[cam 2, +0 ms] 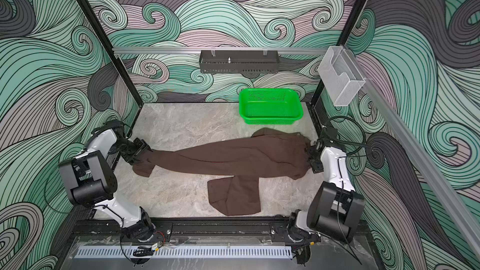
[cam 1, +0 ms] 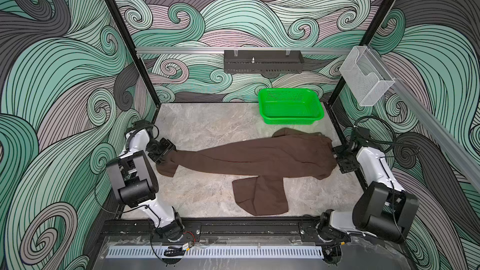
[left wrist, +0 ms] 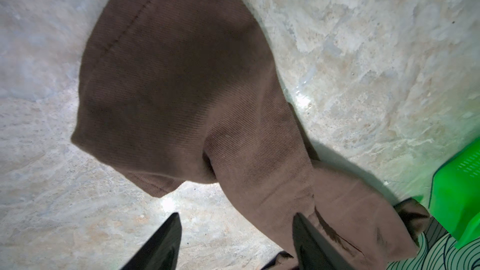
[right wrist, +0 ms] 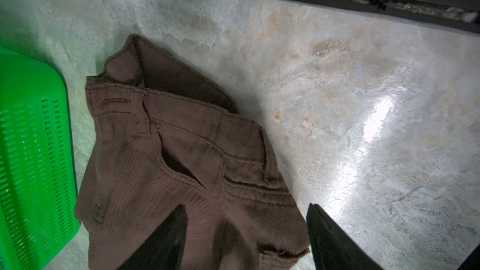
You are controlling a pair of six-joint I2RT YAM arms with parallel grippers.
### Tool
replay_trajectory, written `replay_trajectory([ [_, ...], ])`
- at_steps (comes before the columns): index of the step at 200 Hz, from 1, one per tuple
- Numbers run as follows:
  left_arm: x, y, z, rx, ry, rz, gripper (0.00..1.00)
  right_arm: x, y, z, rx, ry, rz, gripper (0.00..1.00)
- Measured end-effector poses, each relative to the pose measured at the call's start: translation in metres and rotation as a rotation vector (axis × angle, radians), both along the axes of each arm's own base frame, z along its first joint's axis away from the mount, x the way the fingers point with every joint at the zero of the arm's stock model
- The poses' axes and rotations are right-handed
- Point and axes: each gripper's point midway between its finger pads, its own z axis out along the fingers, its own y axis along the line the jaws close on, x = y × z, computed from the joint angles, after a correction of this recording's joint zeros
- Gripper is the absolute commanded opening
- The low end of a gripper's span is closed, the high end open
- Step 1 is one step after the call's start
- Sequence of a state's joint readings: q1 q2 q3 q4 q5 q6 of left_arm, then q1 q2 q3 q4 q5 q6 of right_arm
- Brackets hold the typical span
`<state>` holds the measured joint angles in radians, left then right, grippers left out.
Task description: Fold and stack the trousers
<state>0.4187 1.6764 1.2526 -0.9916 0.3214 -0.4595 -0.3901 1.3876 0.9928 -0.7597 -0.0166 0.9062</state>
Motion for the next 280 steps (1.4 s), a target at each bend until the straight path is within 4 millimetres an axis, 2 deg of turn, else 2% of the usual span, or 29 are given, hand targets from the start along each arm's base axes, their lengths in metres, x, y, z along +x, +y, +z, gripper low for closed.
replay_trajectory([
  [30,-0.002,0.001,0.001,-0.004,-0.003,0.010,0.70,0.005,0.004,-0.014,0.049,0.020,0.018,0.60],
  [41,-0.003,0.002,0.000,-0.009,0.002,0.016,0.73,0.007,0.007,-0.018,0.067,0.028,0.025,0.56],
  [51,-0.004,0.002,-0.001,-0.015,0.004,0.021,0.76,0.009,0.009,-0.021,0.079,0.033,0.036,0.48],
  [71,-0.007,-0.001,-0.005,-0.033,0.013,0.026,0.79,0.013,0.012,-0.023,0.093,0.028,0.046,0.14],
  [84,-0.012,-0.004,-0.010,-0.046,0.030,0.028,0.81,0.016,0.014,-0.023,0.101,0.018,0.049,0.00],
  [111,-0.022,-0.009,-0.019,-0.066,0.066,0.033,0.85,0.020,0.016,-0.015,0.105,-0.020,0.045,0.00],
  [135,-0.026,-0.012,-0.022,-0.074,0.077,0.033,0.85,0.025,0.015,0.016,0.082,-0.113,0.031,0.00],
  [165,-0.033,-0.015,-0.029,-0.084,0.099,0.035,0.85,0.035,0.004,0.089,0.007,-0.318,-0.003,0.00],
  [184,-0.034,-0.015,-0.032,-0.089,0.110,0.041,0.81,0.036,0.000,0.118,-0.022,-0.396,-0.020,0.00],
  [194,-0.033,-0.015,-0.035,-0.092,0.116,0.045,0.78,0.034,-0.001,0.121,-0.021,-0.405,-0.029,0.21],
  [205,-0.032,-0.014,-0.041,-0.096,0.125,0.051,0.74,0.033,-0.001,0.115,-0.012,-0.393,-0.040,0.45],
  [214,-0.031,-0.014,-0.045,-0.099,0.133,0.056,0.66,0.032,0.000,0.106,0.001,-0.369,-0.042,0.56],
  [229,-0.028,-0.013,-0.053,-0.104,0.144,0.064,0.45,0.030,0.002,0.085,0.027,-0.314,-0.037,0.66],
  [256,-0.023,-0.012,-0.065,-0.116,0.152,0.082,0.01,0.025,0.009,0.044,0.095,-0.205,-0.024,0.72],
  [280,-0.016,-0.012,-0.066,-0.133,0.142,0.090,0.00,0.021,0.017,0.019,0.149,-0.138,-0.004,0.75],
])
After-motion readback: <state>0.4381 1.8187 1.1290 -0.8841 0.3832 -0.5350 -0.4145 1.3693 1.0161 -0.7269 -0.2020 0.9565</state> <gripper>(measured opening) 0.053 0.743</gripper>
